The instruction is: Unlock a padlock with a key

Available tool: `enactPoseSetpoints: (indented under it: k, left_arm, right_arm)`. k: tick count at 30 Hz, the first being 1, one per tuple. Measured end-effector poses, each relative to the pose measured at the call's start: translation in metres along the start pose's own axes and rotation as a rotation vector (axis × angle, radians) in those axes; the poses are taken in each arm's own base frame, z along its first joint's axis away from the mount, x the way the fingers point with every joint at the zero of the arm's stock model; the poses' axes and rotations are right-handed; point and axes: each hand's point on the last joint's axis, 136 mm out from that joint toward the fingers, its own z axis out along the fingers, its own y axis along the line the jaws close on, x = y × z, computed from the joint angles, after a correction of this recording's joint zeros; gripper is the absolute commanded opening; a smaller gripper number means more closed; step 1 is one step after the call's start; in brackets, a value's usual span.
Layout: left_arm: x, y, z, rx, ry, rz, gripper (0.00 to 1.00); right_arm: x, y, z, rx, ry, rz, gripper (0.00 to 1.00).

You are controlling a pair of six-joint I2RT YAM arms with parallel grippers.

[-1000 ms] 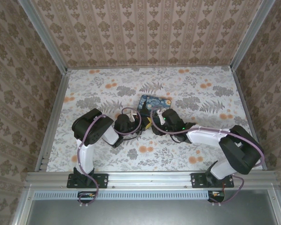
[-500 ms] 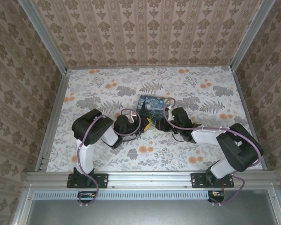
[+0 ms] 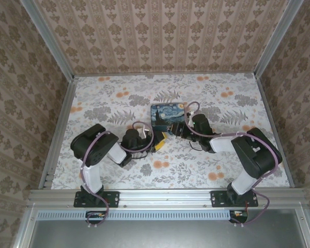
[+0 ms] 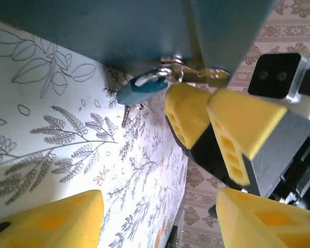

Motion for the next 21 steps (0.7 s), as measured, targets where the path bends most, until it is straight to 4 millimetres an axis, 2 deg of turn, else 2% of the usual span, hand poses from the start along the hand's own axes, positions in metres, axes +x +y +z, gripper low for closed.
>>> enactPoseSetpoints:
  k: [5, 11, 16, 19, 21]
  left_arm:
    - [-0.006, -0.025, -0.012, -0.01, -0.003, 0.064, 0.71]
    - [-0.039, -0.07, -0.031, -0.082, -0.065, 0.214, 0.86]
    - [-0.068, -0.106, -0.055, -0.187, -0.148, 0.366, 0.98]
    - [-0.08, -0.109, -0.068, -0.247, -0.183, 0.406, 1.0]
    - [-0.085, -0.099, -0.076, -0.297, -0.19, 0.397, 1.0]
  right_arm:
    - [-0.013, 0.004, 0.009, -0.032, -0.013, 0.03, 0.57]
    - [-0.024, 0.007, 0.023, -0.091, -0.008, 0.064, 0.57]
    - [-0.024, 0.012, 0.024, -0.128, 0.001, 0.065, 0.57]
    - [-0.017, 0.01, 0.022, -0.141, 0.016, 0.055, 0.56]
    - [-0.009, 0.007, 0.021, -0.143, 0.032, 0.049, 0.55]
